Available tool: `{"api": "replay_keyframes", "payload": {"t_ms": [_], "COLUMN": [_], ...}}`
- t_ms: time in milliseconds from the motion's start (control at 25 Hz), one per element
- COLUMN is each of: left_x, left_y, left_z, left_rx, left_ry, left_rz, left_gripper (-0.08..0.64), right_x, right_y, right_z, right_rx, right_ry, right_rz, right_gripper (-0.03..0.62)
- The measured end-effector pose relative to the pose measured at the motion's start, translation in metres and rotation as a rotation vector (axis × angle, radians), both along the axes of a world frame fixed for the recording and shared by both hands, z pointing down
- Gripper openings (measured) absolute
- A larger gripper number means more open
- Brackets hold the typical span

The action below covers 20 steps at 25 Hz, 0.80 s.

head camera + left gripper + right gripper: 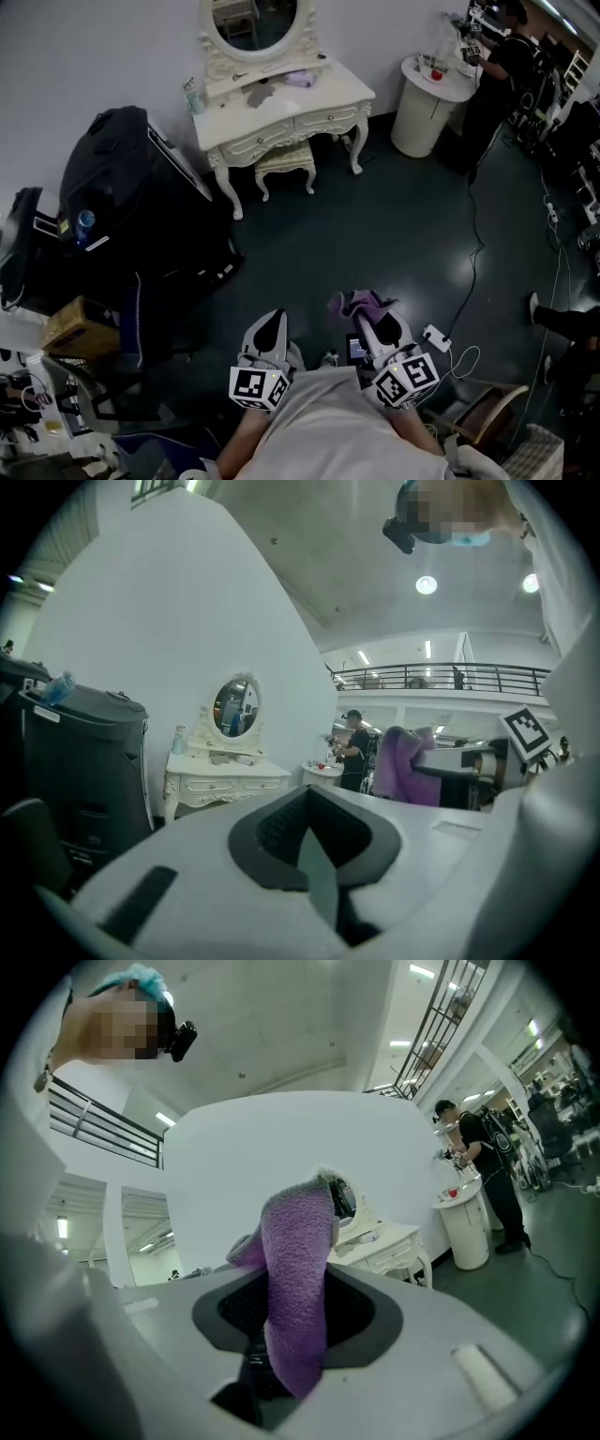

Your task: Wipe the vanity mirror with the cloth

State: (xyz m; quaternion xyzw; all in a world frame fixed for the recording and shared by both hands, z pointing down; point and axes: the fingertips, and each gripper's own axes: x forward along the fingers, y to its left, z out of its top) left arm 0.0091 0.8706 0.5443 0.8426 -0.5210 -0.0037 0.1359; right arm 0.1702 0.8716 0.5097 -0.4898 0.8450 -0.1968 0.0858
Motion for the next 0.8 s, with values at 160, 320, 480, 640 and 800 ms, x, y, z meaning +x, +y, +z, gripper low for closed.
{"api": "replay_keyframes", "payload": {"t_ms": [160,320,480,640,800], "left_x": [0.004,0.007,0.008,-0.004,-0.016], "left_y": [0.012,0.017,0.016,0.007,-0.028], "left_z": [0.003,0.006,-0.002,0.001,0.003], "left_rx": [-0.001,-0.004,0.000,0.006,0.002], "left_ry": [0.010,0.009,0.005,-0.027,-0.006], "left_rz": [-0.013,-0.029,-0.045,-0.061,-0.059], "left_gripper": [0.003,0.003,0.003,0.003,0.003], "right_x": [0.003,0.009,0.009,-0.001,-0.014], "right_y": [0.011,0.016,0.011,-0.008,-0.037], "right_z": [0.000,0.003,0.001,0.005,0.000], "right_rx": [0.009,0.014,0.004,-0.012,0.013], "right_ry": [0.014,0.028,0.019,-0.012,0.019], "right_rz": [-0.012,-0.008,-0.021,-0.016,-0.008], "right_gripper": [0.150,0.153,0.153,0.153,0.153]}}
